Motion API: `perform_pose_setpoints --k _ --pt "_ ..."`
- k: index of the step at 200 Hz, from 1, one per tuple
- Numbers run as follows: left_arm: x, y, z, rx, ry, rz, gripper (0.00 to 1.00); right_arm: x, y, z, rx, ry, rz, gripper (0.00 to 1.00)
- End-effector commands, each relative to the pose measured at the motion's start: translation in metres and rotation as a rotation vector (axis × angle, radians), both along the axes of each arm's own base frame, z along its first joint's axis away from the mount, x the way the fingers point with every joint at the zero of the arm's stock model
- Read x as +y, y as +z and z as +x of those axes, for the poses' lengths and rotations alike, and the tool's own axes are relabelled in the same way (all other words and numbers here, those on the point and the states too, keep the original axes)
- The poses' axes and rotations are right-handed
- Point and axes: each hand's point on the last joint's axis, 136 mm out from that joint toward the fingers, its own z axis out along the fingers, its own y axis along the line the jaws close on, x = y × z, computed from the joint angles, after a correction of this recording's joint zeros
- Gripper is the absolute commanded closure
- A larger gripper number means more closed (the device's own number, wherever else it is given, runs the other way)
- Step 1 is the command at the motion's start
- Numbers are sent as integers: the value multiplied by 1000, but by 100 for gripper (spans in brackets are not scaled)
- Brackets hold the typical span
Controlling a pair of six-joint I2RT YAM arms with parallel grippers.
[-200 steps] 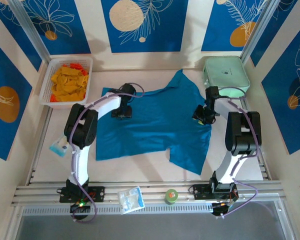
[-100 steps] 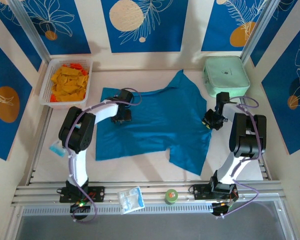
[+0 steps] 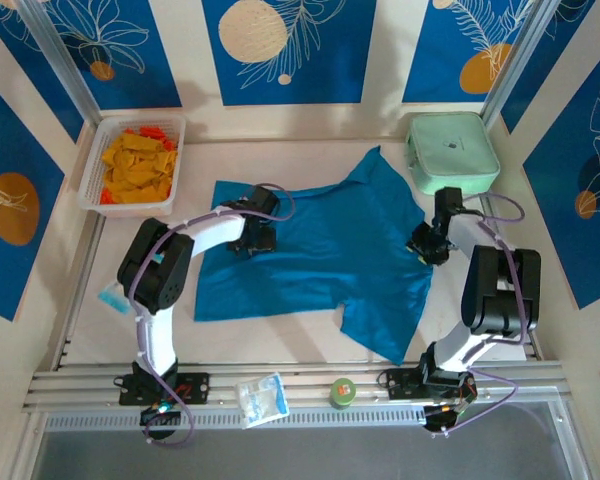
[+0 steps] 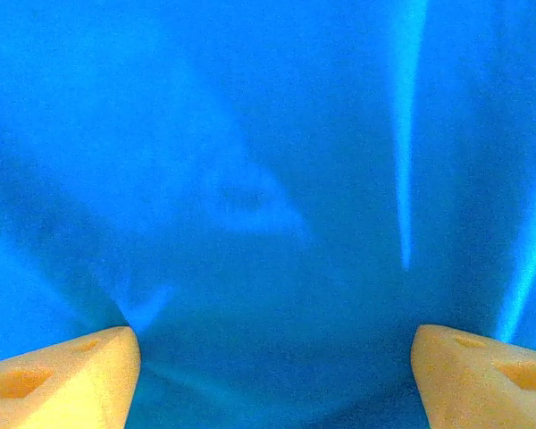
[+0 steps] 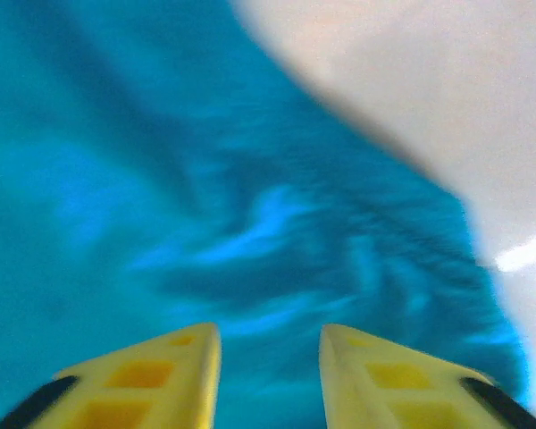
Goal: Fold and stack the t-shirts
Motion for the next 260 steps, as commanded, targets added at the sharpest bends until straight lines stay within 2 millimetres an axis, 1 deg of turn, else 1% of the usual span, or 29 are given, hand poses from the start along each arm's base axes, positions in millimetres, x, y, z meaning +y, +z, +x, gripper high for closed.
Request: perform_pose_setpoints --k 1,9,14,23,33,55,83,100,116,151,183,201,214,238,260 --pt "-6 42 -8 -5 -54 6 18 40 50 32 -137 177 25 46" --pt "-9 49 -6 -16 -61 -2 18 54 56 44 -162 206 71 41" --pt "-10 52 -6 -19 -65 -5 18 62 58 52 -173 219 103 35" --pt "-12 56 -5 -23 -71 -3 18 74 60 66 -192 235 161 28" --pt "-13 60 -5 -28 -74 5 17 83 61 84 -211 240 204 24" --pt "-8 62 -5 -45 -71 33 15 95 62 127 -247 239 250 23" --pt "-2 59 -5 -45 -70 66 13 106 52 176 -252 247 309 22" --pt "-2 56 -6 -43 -69 62 13 109 44 198 -245 251 323 22" --pt "-2 52 -8 -37 -67 60 13 109 37 215 -244 255 311 22" --pt "-1 42 -12 -19 -67 58 13 103 20 239 -227 249 276 22" --pt "1 35 -17 -6 -65 64 13 104 0 246 -179 254 245 21" --pt "3 32 -18 2 -67 70 13 103 -8 248 -159 253 220 21" --pt "3 31 -18 2 -66 73 13 101 -11 249 -151 256 191 21" --pt "2 31 -17 4 -67 70 13 102 -9 250 -161 273 145 21" --pt "1 30 -15 5 -67 68 13 107 -9 252 -164 284 164 21"
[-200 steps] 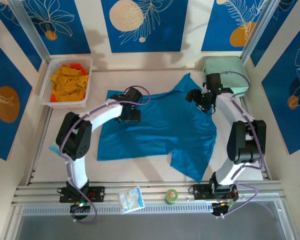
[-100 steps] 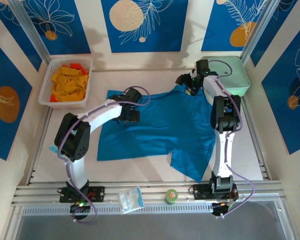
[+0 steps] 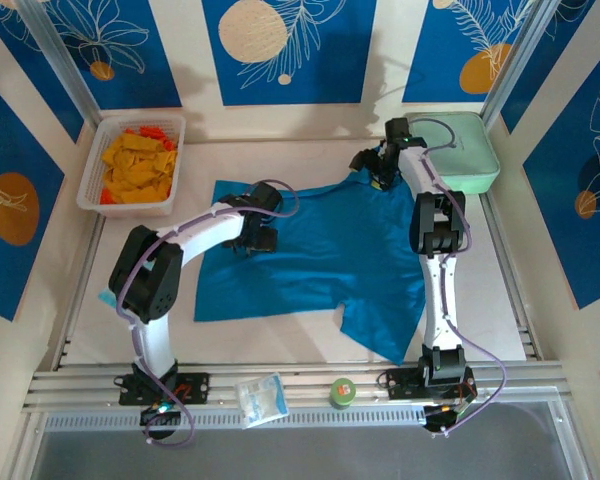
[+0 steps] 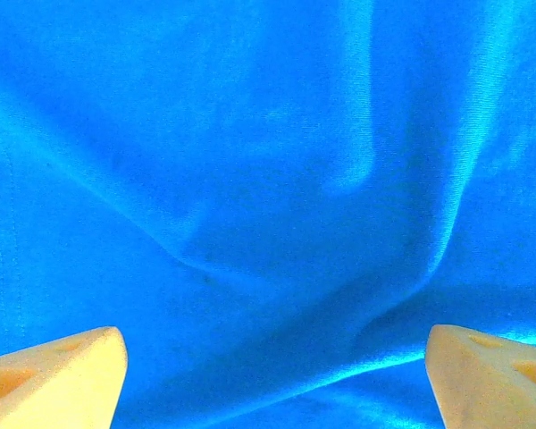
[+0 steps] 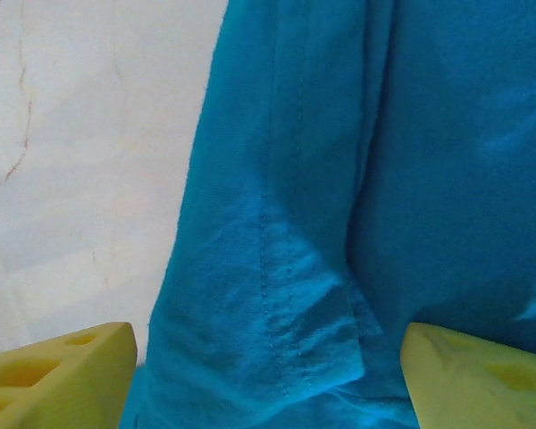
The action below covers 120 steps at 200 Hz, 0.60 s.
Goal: Fold and stack the t-shirts
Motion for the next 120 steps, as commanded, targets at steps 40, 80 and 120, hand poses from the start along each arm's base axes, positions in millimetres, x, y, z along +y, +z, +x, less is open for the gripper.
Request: perform_pose_setpoints --k 40,80,120 --pt "-2 -7 -1 13 -14 18 13 26 -7 3 21 44 67 21" --pt "1 -14 -3 25 -18 37 13 45 -12 9 25 47 151 22" --pt "0 -17 -2 23 -18 37 13 67 21 29 -102 71 236 25"
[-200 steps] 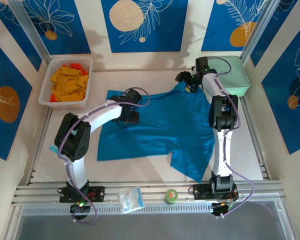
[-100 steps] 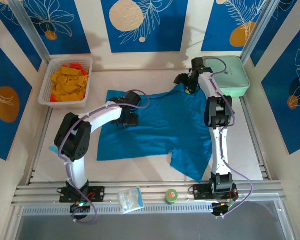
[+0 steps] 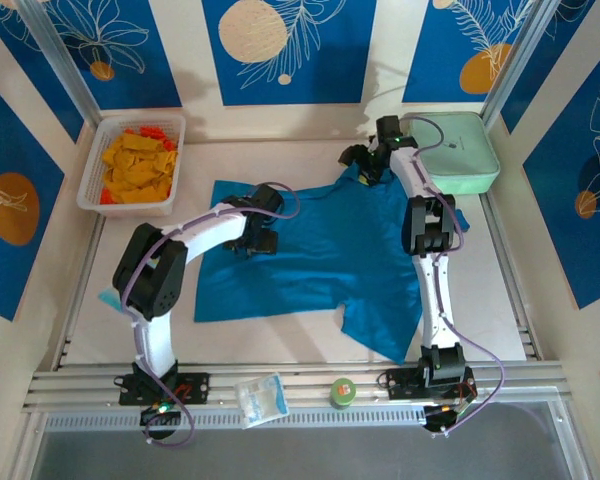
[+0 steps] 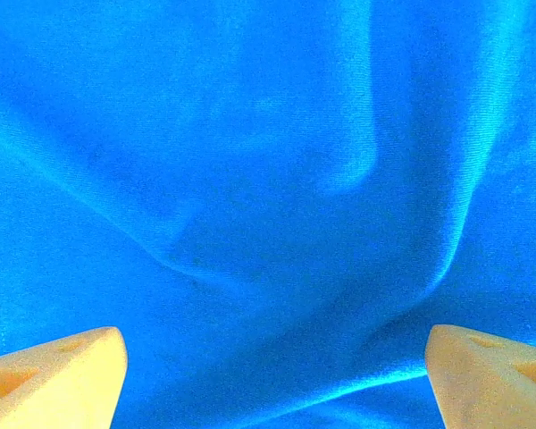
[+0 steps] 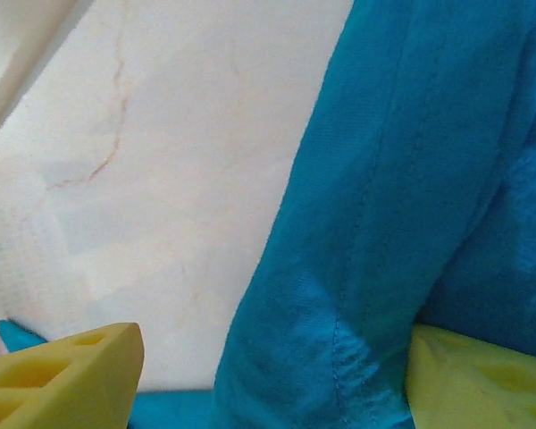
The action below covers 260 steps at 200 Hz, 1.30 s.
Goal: Fold and stack the t-shirts
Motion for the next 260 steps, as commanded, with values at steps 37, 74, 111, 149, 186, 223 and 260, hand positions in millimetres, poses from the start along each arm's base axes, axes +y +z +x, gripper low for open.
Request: perform_pose_setpoints --k 37,74,111,149,186,223,260 --pt "-3 -13 -1 13 -19 14 13 50 40 32 -172 26 171 25" --pt "-1 -23 -3 27 -26 29 13 78 35 64 -241 -12 376 25" --pt "-3 -25 0 28 -34 33 13 78 54 83 -319 -49 489 26" --pt "1 -4 15 -14 -29 71 14 75 129 61 -462 85 367 26" --pt "18 9 41 -35 45 58 16 52 194 21 -558 118 236 26" --pt "30 21 78 -60 92 -11 17 4 175 -28 -386 31 80 31" --pt "38 13 121 -44 134 -84 32 -40 119 -72 -210 -34 -41 69"
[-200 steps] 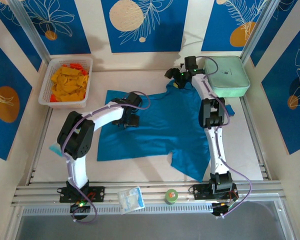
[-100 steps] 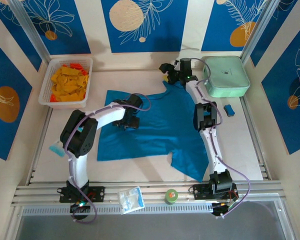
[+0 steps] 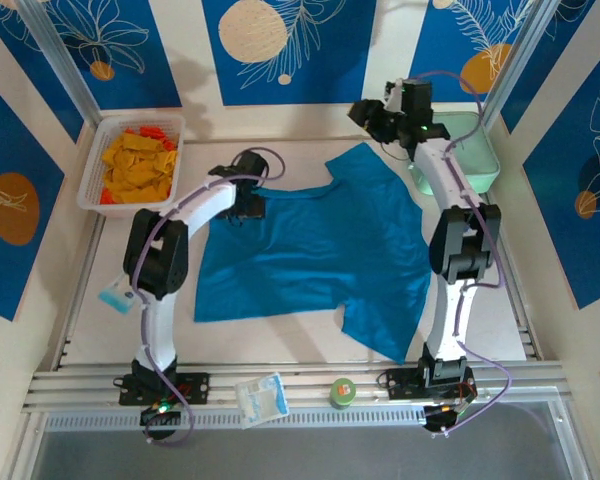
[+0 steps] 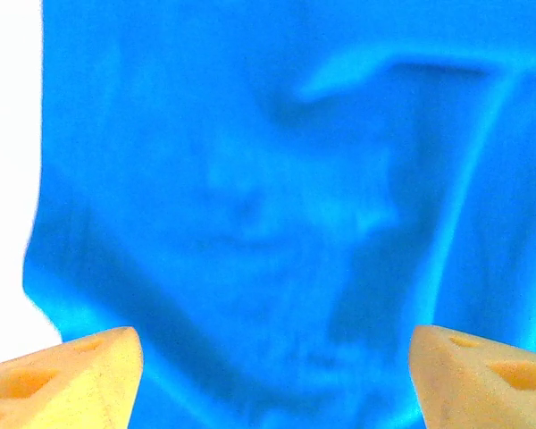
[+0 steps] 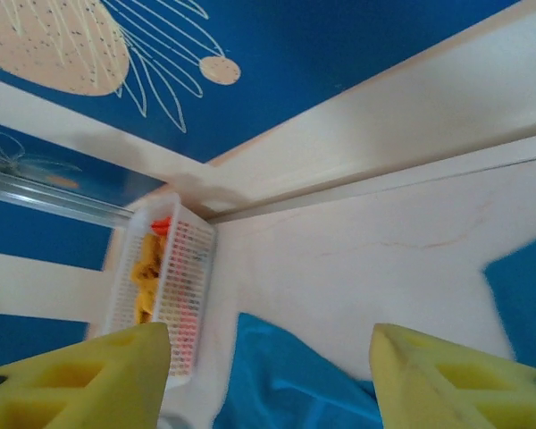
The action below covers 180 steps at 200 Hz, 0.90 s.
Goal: Fold and stack the t-shirts
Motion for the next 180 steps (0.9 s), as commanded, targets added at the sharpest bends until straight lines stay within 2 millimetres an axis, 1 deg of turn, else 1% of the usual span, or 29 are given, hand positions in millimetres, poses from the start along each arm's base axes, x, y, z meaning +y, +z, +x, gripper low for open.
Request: perform_pose_setpoints --k 1,11,18,24,40,56,81,94,112,124,143,153,180 --pt "3 -13 14 57 -1 -37 33 -33 -98 -31 266 -59 -127 71" --pt "6 -20 22 68 8 -39 39 -43 -113 -37 300 -73 -146 83" --pt "8 -23 25 72 11 -36 42 -49 -123 -39 325 -78 -160 91" --pt "11 -27 28 76 16 -30 43 -53 -132 -40 347 -80 -168 100" --pt "19 -32 36 68 39 -10 45 -61 -153 -36 384 -75 -175 100" --pt "28 -32 45 51 67 -12 48 -58 -172 -26 417 -42 -177 100" --pt "35 -25 59 7 98 -32 49 -40 -198 -11 457 23 -199 100" --pt "36 -21 66 -12 104 -46 49 -30 -207 -3 466 42 -227 100" --pt "38 -18 75 -37 112 -58 50 -22 -219 4 486 46 -264 100" --pt "40 -18 81 -53 122 -65 50 -20 -227 8 502 32 -285 100" --pt "45 -24 89 -62 150 -74 50 -20 -238 12 528 1 -317 100" --pt "48 -31 92 -46 168 -78 50 -23 -246 12 551 -20 -334 100" --pt "55 -63 94 44 220 -76 50 -35 -269 10 630 -98 -387 100"
